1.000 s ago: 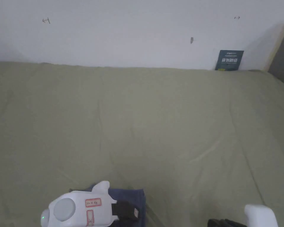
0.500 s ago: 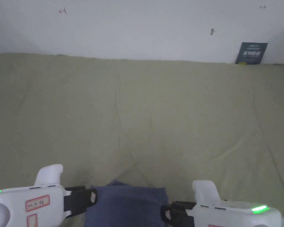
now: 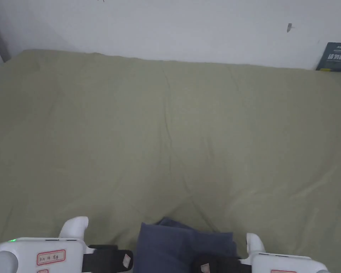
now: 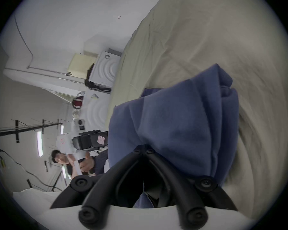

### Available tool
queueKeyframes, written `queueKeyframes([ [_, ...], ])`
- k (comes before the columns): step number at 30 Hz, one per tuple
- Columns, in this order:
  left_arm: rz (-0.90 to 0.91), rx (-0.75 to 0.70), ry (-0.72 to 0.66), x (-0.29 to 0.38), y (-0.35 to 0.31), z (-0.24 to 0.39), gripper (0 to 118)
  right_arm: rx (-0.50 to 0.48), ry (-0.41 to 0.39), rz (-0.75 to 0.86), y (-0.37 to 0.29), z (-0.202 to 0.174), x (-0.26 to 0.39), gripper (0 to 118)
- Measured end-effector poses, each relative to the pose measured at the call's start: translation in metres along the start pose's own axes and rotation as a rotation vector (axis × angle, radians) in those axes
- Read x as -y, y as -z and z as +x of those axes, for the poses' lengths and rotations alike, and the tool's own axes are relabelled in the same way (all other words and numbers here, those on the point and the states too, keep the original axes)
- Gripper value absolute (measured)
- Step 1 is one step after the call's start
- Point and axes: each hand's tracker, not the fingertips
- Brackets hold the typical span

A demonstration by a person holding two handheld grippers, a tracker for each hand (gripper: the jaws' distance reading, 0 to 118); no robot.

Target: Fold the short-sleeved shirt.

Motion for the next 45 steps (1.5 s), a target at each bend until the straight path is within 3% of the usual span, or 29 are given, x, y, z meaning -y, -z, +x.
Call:
queueKeyframes([
  [1,-0.021,0.058,-0.018,-0.003,0.005,-0.004,66,-0.015,0.009,-0.006,0.000,0.004,-0.001,0],
  [2,-0.034,0.078,-0.033,-0.006,0.008,-0.007,116,-0.014,0.025,-0.006,0.001,0.007,-0.001,0],
  [3,-0.060,0.074,-0.048,-0.005,0.012,-0.007,118,-0.029,0.039,-0.001,0.002,0.007,0.000,0],
  [6,-0.087,0.219,-0.013,-0.016,0.030,-0.009,117,-0.042,0.047,0.001,0.002,0.012,-0.001,0],
  [8,-0.093,0.180,-0.089,-0.018,0.043,-0.012,117,-0.064,0.056,-0.002,0.002,0.013,0.001,0],
  [14,-0.063,0.355,-0.100,-0.025,0.086,-0.025,114,-0.119,0.111,0.003,0.001,0.024,-0.001,0],
  [15,-0.075,0.345,-0.078,-0.026,0.090,-0.027,109,-0.121,0.111,0.000,0.002,0.024,-0.001,1],
  [16,-0.062,0.333,-0.067,-0.026,0.091,-0.027,94,-0.122,0.113,0.000,0.002,0.024,-0.001,0],
  [17,-0.042,0.294,-0.057,-0.027,0.090,-0.029,56,-0.125,0.116,0.002,0.002,0.024,-0.001,0],
  [18,-0.035,0.214,-0.040,-0.024,0.090,-0.036,43,-0.127,0.119,0.004,0.001,0.024,-0.001,0],
  [20,-0.050,0.326,-0.094,-0.022,0.089,-0.040,42,-0.129,0.124,0.009,0.002,0.028,-0.003,0],
  [23,-0.054,0.273,-0.058,-0.026,0.084,-0.036,41,-0.122,0.130,0.012,0.001,0.020,-0.003,0],
  [29,-0.021,0.223,-0.065,-0.045,0.030,-0.043,40,-0.077,0.025,0.021,-0.012,-0.011,-0.005,0],
  [33,0.046,0.029,-0.053,-0.073,-0.062,-0.078,40,-0.054,-0.036,0.061,-0.024,-0.025,-0.014,0],
  [39,0.047,-0.301,-0.109,-0.123,-0.185,-0.147,40,-0.019,-0.055,0.129,-0.042,-0.032,-0.031,0],
  [41,0.044,-0.307,-0.184,-0.138,-0.209,-0.173,40,0.001,-0.055,0.145,-0.046,-0.031,-0.034,0],
  [45,0.026,-0.346,-0.182,-0.159,-0.221,-0.189,40,0.038,-0.043,0.178,-0.056,-0.025,-0.038,0],
])
